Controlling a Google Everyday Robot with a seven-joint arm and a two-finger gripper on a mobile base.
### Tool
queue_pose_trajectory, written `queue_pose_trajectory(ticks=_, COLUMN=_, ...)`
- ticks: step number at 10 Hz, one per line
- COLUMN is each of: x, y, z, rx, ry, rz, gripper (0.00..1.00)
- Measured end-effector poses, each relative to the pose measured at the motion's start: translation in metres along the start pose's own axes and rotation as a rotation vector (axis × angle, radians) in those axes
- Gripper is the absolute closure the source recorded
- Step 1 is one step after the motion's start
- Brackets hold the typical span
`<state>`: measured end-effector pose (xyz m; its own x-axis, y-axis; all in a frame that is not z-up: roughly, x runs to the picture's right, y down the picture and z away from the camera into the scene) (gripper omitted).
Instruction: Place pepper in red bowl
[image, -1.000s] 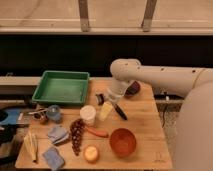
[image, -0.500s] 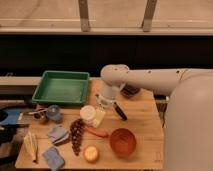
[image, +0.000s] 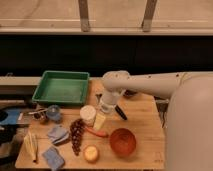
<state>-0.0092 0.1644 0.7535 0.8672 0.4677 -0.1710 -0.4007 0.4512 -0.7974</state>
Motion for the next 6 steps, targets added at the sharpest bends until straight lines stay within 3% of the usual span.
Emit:
queue_pose_trajectory(ticks=2, x=0.0019, y=-0.0005, z=0.0040, rx=0.017, ry=-0.010, rz=0.004, gripper=0.20)
queue_pose_trajectory(ticks=6, x=-0.0013, y=-0.0004, z=0.0015, rx=0.087, ry=-0.030, rz=-0.006, gripper=0.20)
